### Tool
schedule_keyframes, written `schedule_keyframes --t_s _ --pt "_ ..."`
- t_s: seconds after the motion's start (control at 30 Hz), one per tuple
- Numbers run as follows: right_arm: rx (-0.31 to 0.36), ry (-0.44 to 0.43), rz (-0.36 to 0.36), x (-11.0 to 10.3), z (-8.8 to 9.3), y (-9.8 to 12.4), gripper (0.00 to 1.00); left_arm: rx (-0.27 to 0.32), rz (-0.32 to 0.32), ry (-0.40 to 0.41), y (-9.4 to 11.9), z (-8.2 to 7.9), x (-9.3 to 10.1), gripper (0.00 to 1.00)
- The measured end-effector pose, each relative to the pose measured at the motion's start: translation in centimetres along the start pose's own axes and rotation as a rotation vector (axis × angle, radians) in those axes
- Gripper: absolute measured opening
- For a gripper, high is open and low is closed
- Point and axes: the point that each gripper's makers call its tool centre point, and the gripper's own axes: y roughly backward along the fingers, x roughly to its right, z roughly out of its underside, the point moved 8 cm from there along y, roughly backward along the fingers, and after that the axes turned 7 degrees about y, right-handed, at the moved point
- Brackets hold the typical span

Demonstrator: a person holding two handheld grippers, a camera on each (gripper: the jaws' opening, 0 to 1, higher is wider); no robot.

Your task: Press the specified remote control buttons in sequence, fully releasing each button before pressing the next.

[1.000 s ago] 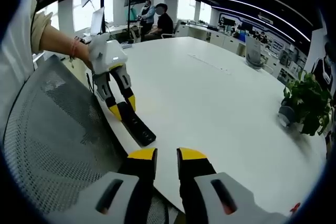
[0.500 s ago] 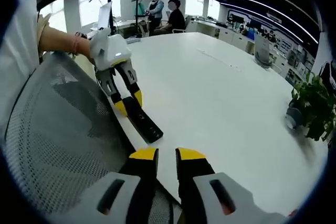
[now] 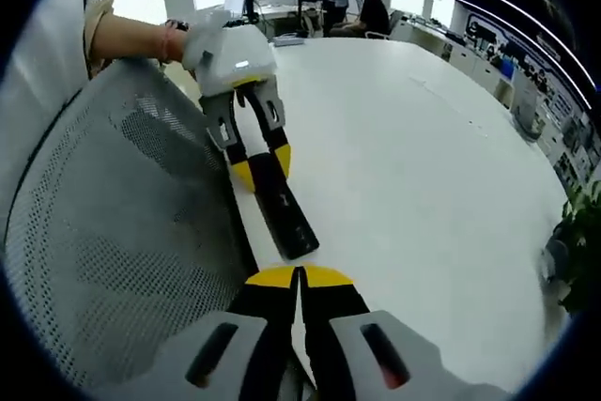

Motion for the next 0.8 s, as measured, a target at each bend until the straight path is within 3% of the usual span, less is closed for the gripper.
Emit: schedule_keyframes --t_s 0.2,0.4,0.8 --pt "-0.049 0.025 -0.077 0.5 0.0 -3.0 0.00 0.003 0.005 -0.006 0.0 0.0 0.0 0.23" --pt "-0.110 0.050 -0.099 1.3 0.3 -5.1 0.00 0.008 0.014 -0.009 0.0 0.1 -0.1 0.24" --pt "-0.184 0.156 -0.134 1.1 -0.2 -6.8 0.00 0.009 0.021 -0.012 0.1 0.0 -0.3 0.24"
